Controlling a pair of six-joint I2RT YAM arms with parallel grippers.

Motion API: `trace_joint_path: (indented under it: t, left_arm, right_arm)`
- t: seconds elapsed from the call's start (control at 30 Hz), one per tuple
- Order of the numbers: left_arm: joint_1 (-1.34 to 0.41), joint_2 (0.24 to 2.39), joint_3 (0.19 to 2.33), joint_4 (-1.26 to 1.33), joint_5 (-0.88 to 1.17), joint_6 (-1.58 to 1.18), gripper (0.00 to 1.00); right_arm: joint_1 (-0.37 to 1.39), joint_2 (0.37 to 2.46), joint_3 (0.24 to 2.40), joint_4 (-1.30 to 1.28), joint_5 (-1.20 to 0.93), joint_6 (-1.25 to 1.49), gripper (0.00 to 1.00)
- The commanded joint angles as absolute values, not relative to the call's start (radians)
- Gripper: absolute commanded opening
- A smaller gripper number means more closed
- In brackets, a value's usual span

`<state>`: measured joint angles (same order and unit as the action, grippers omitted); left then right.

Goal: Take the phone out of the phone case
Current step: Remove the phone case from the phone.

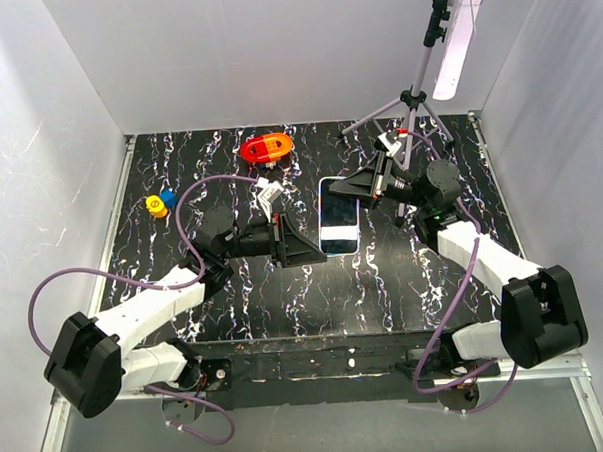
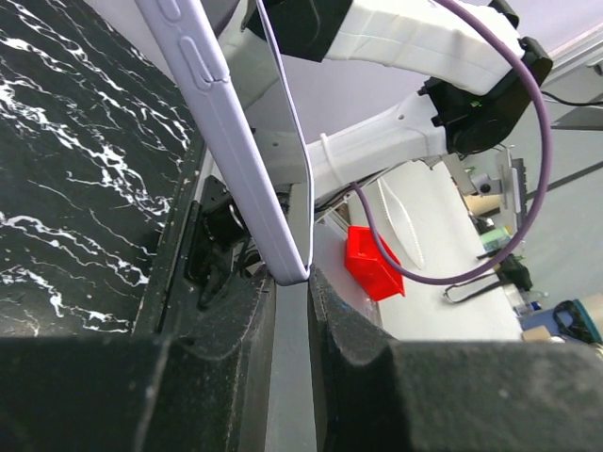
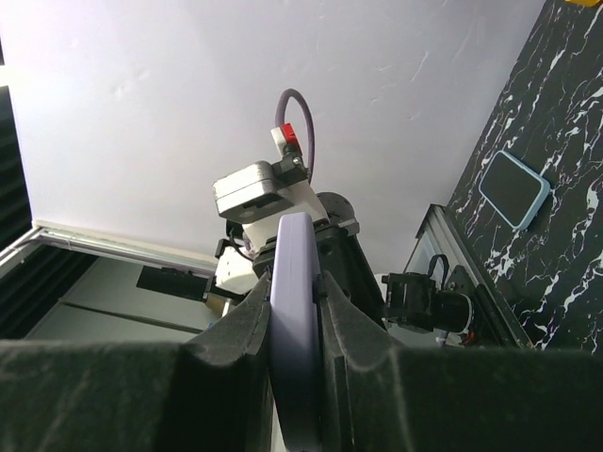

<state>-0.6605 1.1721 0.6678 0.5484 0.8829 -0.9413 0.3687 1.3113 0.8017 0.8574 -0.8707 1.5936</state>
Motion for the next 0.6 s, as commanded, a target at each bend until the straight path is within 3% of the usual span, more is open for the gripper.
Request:
trace_joint_path:
  t: [0.0,0.33,0.43,0.57]
  left_arm:
    - [-0.646,1.186,0.641,0.318,0.669,-0.789,0.00]
    - [-0.647,1.146,0.699,0.242,0.635,-0.776,0.00]
    - [-0.646,1.137,0.709,0.256,0.705,-0.801,0.35]
    - [-0.647,1.100,0.689,0.314,0.764,-0.853,0.71]
  right_arm:
    - [0.419,1.261,0.864,0.922,-0.857,1.815,0.01]
    - [0.423,1.325,0.900,0.872,-0.899,1.742,0.01]
    - [0.433,1.307,0.940,0.666,-0.888,1.561,0.01]
    - [0.433,1.275,0.988,0.425,-0.851,1.327,0.01]
